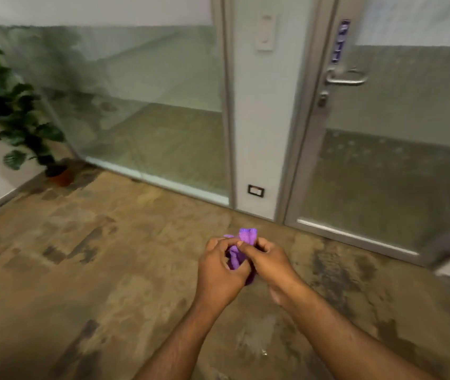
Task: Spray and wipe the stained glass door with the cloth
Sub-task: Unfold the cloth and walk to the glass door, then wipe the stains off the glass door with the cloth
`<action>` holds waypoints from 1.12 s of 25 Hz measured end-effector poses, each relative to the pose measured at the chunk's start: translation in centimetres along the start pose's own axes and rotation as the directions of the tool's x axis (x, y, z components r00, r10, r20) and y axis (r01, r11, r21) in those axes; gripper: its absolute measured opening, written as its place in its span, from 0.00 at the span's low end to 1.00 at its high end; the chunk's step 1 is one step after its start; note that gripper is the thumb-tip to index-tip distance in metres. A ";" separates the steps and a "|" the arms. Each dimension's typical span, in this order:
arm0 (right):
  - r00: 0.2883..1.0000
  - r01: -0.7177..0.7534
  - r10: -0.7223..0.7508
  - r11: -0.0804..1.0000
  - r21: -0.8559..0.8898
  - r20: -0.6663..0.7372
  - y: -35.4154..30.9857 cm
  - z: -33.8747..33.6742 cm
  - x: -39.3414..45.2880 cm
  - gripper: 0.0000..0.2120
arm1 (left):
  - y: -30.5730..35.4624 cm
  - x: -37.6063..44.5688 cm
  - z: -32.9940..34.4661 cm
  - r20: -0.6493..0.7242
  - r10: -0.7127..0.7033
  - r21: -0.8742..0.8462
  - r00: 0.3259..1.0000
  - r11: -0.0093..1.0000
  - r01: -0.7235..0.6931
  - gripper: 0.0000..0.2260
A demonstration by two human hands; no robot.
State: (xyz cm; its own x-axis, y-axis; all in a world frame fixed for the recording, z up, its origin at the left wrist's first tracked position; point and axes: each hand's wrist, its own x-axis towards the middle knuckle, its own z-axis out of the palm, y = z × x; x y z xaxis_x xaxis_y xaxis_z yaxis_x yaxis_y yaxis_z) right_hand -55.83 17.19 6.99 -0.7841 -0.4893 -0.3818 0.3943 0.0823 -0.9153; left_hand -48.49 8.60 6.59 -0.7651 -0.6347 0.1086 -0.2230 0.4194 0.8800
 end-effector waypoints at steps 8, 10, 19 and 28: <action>0.937 0.143 -0.202 0.967 -0.213 -0.286 -4.2 -16.2 4.9 0.07 | 4.3 3.4 12.9 0.188 -0.219 -0.139 0.958 0.959 0.247 0.08; 0.928 0.164 -0.267 0.919 -0.359 -0.259 -6.1 -20.0 6.6 0.07 | 4.4 5.0 15.8 0.340 -0.302 -0.070 0.891 0.936 0.344 0.09; 0.947 0.247 -0.305 0.497 -0.832 0.098 -18.6 -33.3 13.2 0.10 | 13.8 22.7 27.6 0.628 0.335 -0.034 0.702 0.913 -0.406 0.37; 0.840 0.224 -0.533 0.507 -0.832 -0.099 -27.8 -45.2 21.0 0.09 | 29.0 35.9 38.1 0.627 0.470 -0.157 0.622 0.858 -0.490 0.04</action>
State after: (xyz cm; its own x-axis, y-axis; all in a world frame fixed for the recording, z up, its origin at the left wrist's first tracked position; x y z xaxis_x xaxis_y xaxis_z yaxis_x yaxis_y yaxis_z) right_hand -104.93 43.85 18.61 -0.9164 -0.3695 0.1541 -0.3745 0.6551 -0.6562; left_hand -105.42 22.70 18.35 -0.9590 0.2093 0.1910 0.2783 0.5688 0.7740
